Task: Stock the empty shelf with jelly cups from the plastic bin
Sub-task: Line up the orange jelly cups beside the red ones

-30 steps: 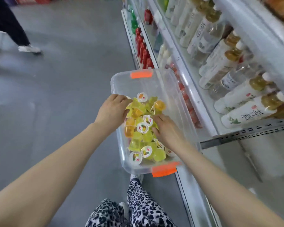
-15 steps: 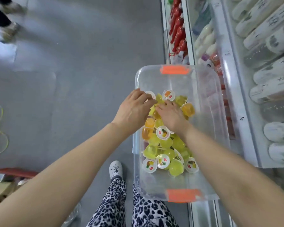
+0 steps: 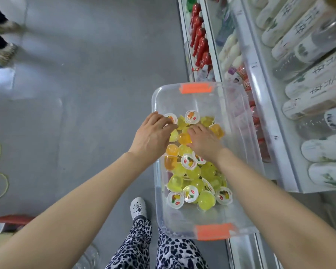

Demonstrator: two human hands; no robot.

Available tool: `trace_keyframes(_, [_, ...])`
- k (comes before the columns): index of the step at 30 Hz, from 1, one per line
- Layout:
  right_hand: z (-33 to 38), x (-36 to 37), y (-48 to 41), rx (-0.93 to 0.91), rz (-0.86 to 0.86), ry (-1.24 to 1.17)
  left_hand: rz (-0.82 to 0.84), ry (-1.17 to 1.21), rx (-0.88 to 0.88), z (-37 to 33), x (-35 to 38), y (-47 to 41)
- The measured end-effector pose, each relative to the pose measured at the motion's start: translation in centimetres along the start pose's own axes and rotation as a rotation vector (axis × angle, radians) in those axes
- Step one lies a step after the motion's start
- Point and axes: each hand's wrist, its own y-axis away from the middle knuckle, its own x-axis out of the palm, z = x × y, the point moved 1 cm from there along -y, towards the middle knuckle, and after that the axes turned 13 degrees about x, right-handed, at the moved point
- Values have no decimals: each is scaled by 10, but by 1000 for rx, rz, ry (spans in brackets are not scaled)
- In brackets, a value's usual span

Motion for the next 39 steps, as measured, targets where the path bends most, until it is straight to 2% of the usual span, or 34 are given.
trace_keyframes(3, [-7, -10, 20, 151, 34, -236, 39, -56, 9, 1, 0, -2])
trace_keyframes(6, [-17, -12, 42, 296, -23, -378, 111, -91, 44, -2, 0, -21])
trace_keyframes(11, [-29, 7, 68, 478, -86, -378, 449, -7, -86, -11, 32, -87])
trace_keyframes(15, [-34, 24, 72, 451, -100, -334, 611, -18, -77, -10, 82, -117])
trace_keyframes(18, [-37, 22, 70, 426, -67, -344, 696, -190, -14, -9, 104, -127])
trace_keyframes(23, [-37, 28, 71, 410, -73, -268, 740, -436, 88, -9, 112, -130])
trace_keyframes(29, [-33, 26, 77, 443, -77, -265, 699, -502, 203, -6, 105, -131])
trace_keyframes(31, [-29, 23, 80, 458, -75, -254, 676, -510, 192, -7, 100, -128])
trace_keyframes(33, [-26, 21, 85, 469, -71, -225, 620, -459, 144, -9, 93, -123])
trace_keyframes(36, [-19, 16, 95, 489, -73, -212, 546, -166, 9, -11, 78, -112])
trace_keyframes(39, [-10, 7, 111, 528, -114, -307, 445, 72, -19, -20, 57, -95])
